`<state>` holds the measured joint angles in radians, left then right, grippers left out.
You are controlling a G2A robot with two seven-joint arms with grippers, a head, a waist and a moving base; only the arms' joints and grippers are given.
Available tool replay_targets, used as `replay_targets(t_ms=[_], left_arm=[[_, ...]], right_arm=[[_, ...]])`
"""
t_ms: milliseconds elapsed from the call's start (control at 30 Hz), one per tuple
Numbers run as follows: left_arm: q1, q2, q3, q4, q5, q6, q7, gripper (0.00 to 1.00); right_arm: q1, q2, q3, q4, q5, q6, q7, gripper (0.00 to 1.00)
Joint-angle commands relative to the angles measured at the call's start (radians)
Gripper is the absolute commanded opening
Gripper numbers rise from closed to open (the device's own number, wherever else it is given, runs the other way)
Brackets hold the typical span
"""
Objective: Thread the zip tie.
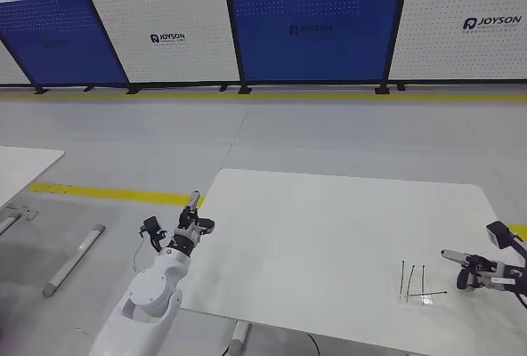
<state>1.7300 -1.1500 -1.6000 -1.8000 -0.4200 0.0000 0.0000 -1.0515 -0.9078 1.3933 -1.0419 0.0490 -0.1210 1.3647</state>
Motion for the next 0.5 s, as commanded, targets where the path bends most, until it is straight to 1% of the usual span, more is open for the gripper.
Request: replay_targets(t_ms=[0,67,133,167,467], left_arm=[[0.0,0.0,0.0,0.0,0.0,0.0,0.0,1.0],[0.0,0.0,0.0,0.0,0.0,0.0,0.0,1.0],[0.0,0.0,0.0,0.0,0.0,0.0,0.0,1.0],[0.0,0.0,0.0,0.0,0.0,0.0,0.0,1.0],[0.0,0.0,0.0,0.0,0.0,0.0,0.0,1.0]], right_arm=[[0.009,-0.002,-0.022,0.003,-0.005,-0.015,0.022,1.0],[0.017,-0.004,-0.05,0.003,-0.007,-0.033,0.025,1.0],[0.036,-0.004,-0.069,0.025,-0.004,-0.033,0.024,1.0],[0.043,-0.004,-0.07,0.032,-0.006,-0.03,0.02,1.0],[0.043,-0.004,-0.07,0.032,-0.006,-0.03,0.02,1.0]])
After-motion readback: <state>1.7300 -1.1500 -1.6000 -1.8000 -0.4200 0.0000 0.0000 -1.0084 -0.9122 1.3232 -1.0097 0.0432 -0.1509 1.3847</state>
